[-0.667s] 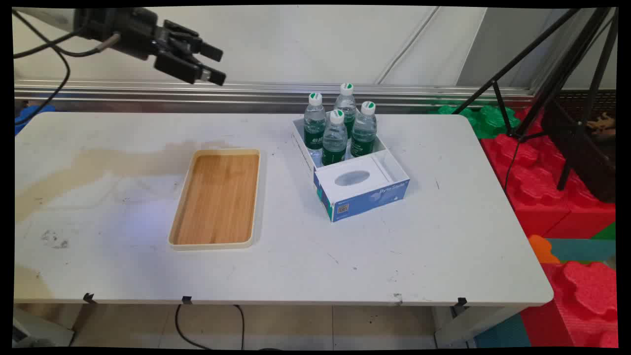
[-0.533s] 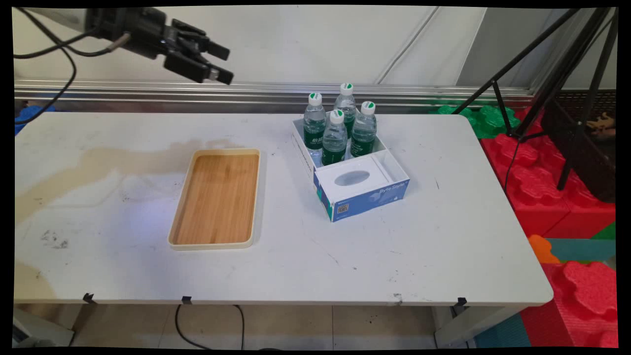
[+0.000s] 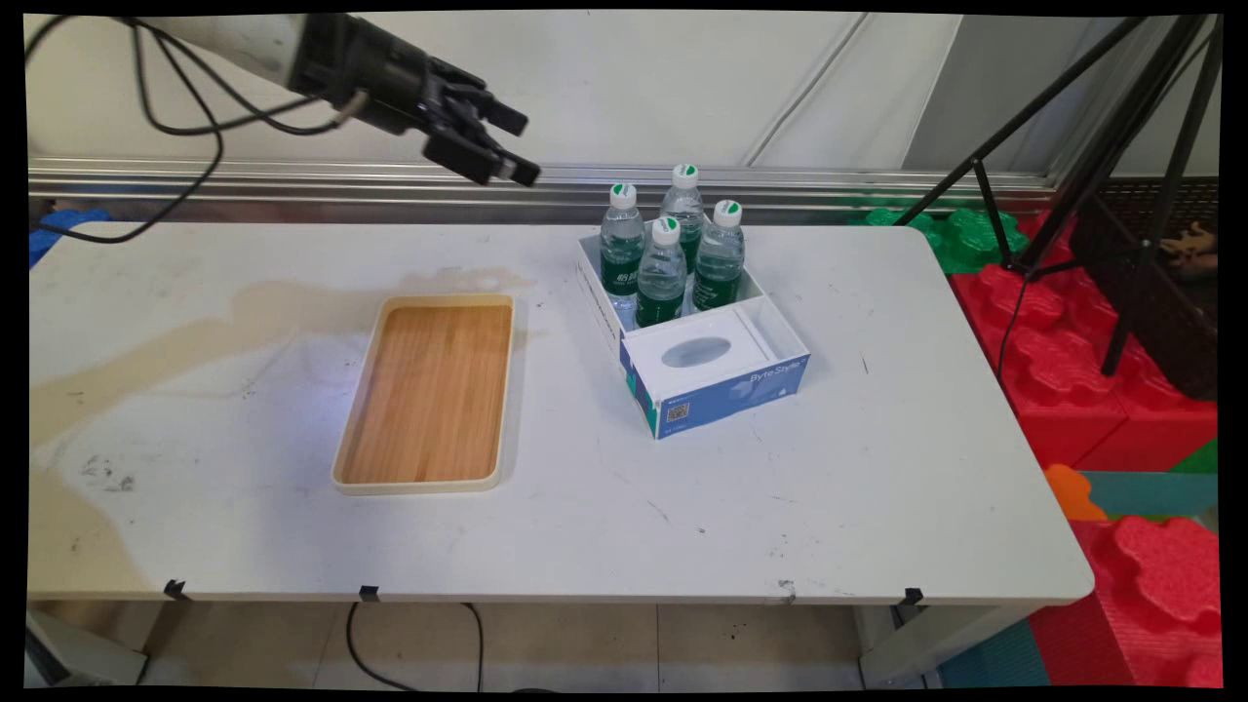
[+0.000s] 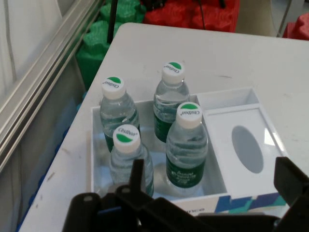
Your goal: Pick up the green bottle from the white box
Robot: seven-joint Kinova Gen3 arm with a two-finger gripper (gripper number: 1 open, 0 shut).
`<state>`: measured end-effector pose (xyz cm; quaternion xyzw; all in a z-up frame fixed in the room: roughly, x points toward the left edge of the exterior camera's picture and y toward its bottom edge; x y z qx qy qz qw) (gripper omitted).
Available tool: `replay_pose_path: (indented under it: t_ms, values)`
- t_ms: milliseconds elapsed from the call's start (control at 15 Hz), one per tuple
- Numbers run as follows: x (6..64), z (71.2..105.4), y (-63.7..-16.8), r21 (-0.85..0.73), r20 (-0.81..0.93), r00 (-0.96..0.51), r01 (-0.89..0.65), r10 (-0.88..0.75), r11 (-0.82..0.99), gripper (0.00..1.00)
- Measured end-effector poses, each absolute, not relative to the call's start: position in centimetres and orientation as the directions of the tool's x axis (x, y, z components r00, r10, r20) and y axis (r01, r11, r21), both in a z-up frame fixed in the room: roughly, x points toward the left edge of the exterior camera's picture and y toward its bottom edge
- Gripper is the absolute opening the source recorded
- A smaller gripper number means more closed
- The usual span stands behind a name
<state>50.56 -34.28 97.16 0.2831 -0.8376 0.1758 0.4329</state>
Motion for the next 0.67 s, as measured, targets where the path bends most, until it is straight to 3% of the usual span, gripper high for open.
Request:
replay_pose_path:
  t_ms: [667]
  values:
    - [44.7,91.5,-39.9,-0.066,0.763,-0.545,-0.601,-0.348,0.796,1.0]
